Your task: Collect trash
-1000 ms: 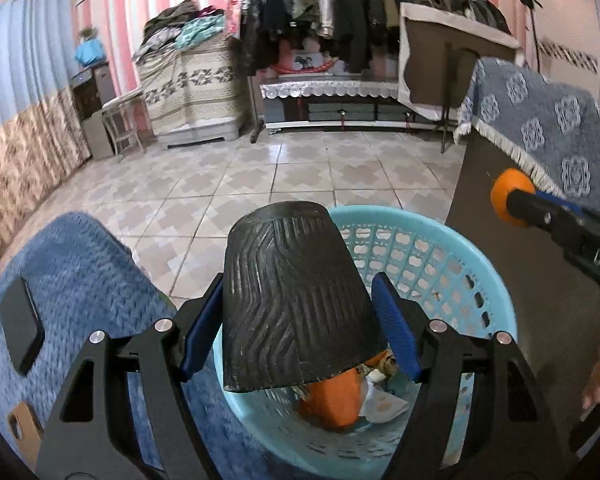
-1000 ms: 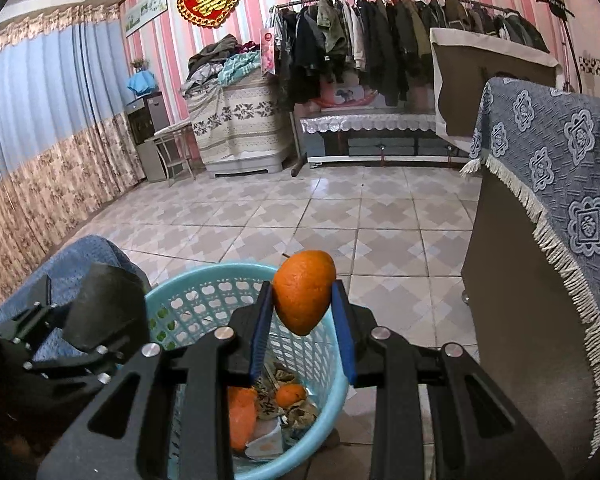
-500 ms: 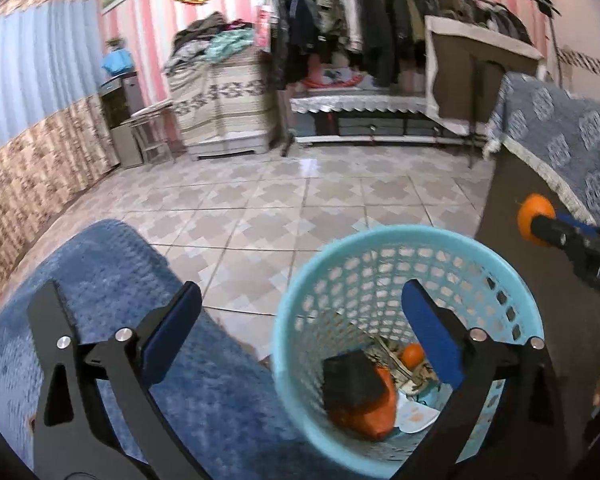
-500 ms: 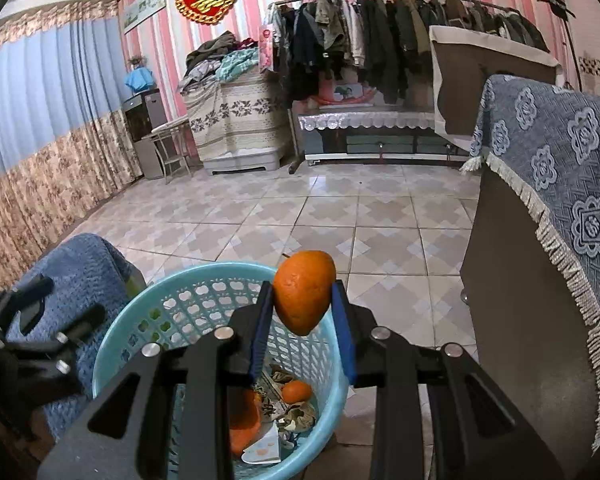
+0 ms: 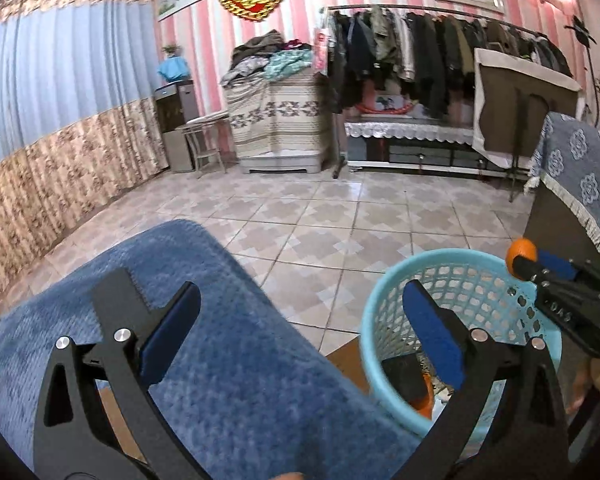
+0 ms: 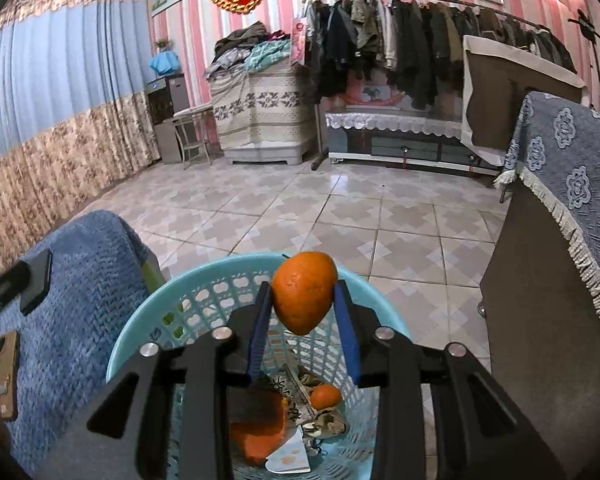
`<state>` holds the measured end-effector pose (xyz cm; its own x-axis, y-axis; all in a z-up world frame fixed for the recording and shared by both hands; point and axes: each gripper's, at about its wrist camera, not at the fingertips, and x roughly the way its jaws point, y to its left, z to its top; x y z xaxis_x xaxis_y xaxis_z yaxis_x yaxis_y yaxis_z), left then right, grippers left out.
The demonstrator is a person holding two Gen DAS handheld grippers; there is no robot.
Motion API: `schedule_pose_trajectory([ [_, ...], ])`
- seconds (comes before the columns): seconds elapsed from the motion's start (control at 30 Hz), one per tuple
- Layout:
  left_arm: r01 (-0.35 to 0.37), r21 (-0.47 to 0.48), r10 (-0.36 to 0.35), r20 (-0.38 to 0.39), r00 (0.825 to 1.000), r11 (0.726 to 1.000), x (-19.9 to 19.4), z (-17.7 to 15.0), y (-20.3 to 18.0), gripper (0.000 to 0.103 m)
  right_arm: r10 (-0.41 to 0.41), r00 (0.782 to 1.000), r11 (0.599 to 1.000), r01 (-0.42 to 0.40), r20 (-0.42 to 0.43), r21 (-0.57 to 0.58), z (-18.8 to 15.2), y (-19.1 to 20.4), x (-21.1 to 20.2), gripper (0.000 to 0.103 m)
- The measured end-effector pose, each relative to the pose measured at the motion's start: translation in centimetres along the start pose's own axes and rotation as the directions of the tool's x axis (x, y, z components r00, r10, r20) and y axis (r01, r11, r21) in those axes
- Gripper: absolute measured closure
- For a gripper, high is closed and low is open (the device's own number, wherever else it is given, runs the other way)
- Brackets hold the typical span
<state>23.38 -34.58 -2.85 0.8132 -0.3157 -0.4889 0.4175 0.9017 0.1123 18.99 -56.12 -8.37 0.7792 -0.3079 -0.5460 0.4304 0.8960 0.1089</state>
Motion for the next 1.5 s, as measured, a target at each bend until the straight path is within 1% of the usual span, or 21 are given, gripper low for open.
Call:
schedule_pose_trajectory([
  [0.03,-0.009,-0.010,0.009,-0.001,1.000,1.000,-0.3,-0.1,0.5,0.005,0.005,1.000,1.000,-0.005,-0.012,-0.008,-0.1,0.3,0.3,0.050],
  [0.07,-0.022,-0.022,0.022,-0.001,1.000,1.000,-0.8,-0.2,1.1,0.005,0.005,1.000,1.000,-0.005,-0.015,-0.014,-0.1,0.5,0.3,0.041],
  [0.13,-0.043,-0.040,0.043,-0.001,0.999,0.998,-1.6,-0.5,1.9,0.005,-0.005,1.000,0.999,0.005,-0.004,-0.032,-0.1,0.9,0.1,0.037],
  [0.17,-0.055,-0.052,0.055,-0.001,0.998,0.997,-2.2,-0.6,2.6,0.005,-0.003,1.000,0.999,0.003,-0.002,-0.033,-0.1,1.0,0.0,0.031],
  [0.27,-0.075,-0.083,0.075,-0.006,0.997,0.994,-3.6,-1.0,3.9,0.005,-0.011,1.000,0.999,0.011,0.014,-0.036,0.1,1.3,-0.6,0.019],
  [0.33,-0.092,-0.108,0.091,-0.008,0.996,0.990,-5.0,-1.6,5.0,0.005,-0.013,1.000,0.999,0.014,0.019,-0.042,0.2,1.4,-0.9,0.013],
  [0.43,-0.122,-0.127,0.123,-0.005,0.992,0.984,-7.0,-2.3,6.3,0.005,-0.017,0.999,0.999,0.019,0.035,-0.044,0.2,1.5,-1.7,0.007],
  [0.53,-0.142,-0.141,0.143,-0.001,0.990,0.980,-8.9,-3.3,7.2,0.005,-0.024,0.998,0.999,0.027,0.055,-0.043,0.5,1.6,-2.6,0.005],
  [0.63,-0.164,-0.147,0.165,-0.002,0.986,0.976,-10.9,-4.4,7.9,0.005,-0.007,0.998,0.999,0.009,0.070,-0.040,0.8,1.8,-3.5,0.005],
  [0.8,-0.193,-0.165,0.195,-0.003,0.981,0.967,-14.3,-6.4,9.5,0.005,0.053,0.996,0.999,-0.053,0.078,-0.003,1.0,2.6,-5.8,0.005],
  [0.9,-0.202,-0.168,0.205,0.002,0.979,0.965,-16.2,-7.5,10.7,0.005,0.094,0.991,0.995,-0.091,0.098,-0.032,1.0,4.2,-7.7,0.005],
  [1.0,-0.231,-0.182,0.238,0.017,0.971,0.956,-18.0,-8.7,11.7,0.005,0.127,0.985,0.989,-0.117,0.113,-0.089,0.9,7.0,-10.4,0.005],
  [1.07,-0.225,-0.202,0.233,0.016,0.972,0.953,-18.9,-9.3,12.5,0.005,0.171,0.979,0.981,-0.159,0.108,-0.113,0.5,8.5,-11.8,0.005],
  [1.13,-0.231,-0.220,0.240,0.015,0.971,0.948,-20.0,-10.1,13.3,0.005,0.229,0.968,0.966,-0.213,0.100,-0.143,-0.6,10.3,-13.6,0.005],
  [1.23,-0.270,-0.225,0.283,0.030,0.959,0.936,-21.4,-10.9,14.4,0.005,0.278,0.956,0.950,-0.258,0.097,-0.178,-2.6,12.6,-15.9,0.005],
  [1.27,-0.291,-0.223,0.307,0.040,0.951,0.930,-22.0,-11.4,14.8,0.005,0.290,0.953,0.944,-0.268,0.094,-0.190,-3.2,13.3,-16.6,0.005],
  [1.33,-0.308,-0.221,0.327,0.052,0.944,0.925,-23.0,-12.0,15.2,0.005,0.315,0.945,0.934,-0.292,0.086,-0.206,-4.5,14.5,-18.0,0.005],
  [1.43,-0.319,-0.231,0.340,0.054,0.939,0.919,-24.3,-12.8,16.0,0.005,0.352,0.932,0.917,-0.326,0.084,-0.230,-6.8,16.0,-19.9,0.005],
  [1.5,-0.321,-0.254,0.343,0.046,0.938,0.912,-25.1,-13.7,16.9,0.005,0.372,0.924,0.904,-0.341,0.084,-0.258,-8.2,17.0,-20.8,0.005],
])
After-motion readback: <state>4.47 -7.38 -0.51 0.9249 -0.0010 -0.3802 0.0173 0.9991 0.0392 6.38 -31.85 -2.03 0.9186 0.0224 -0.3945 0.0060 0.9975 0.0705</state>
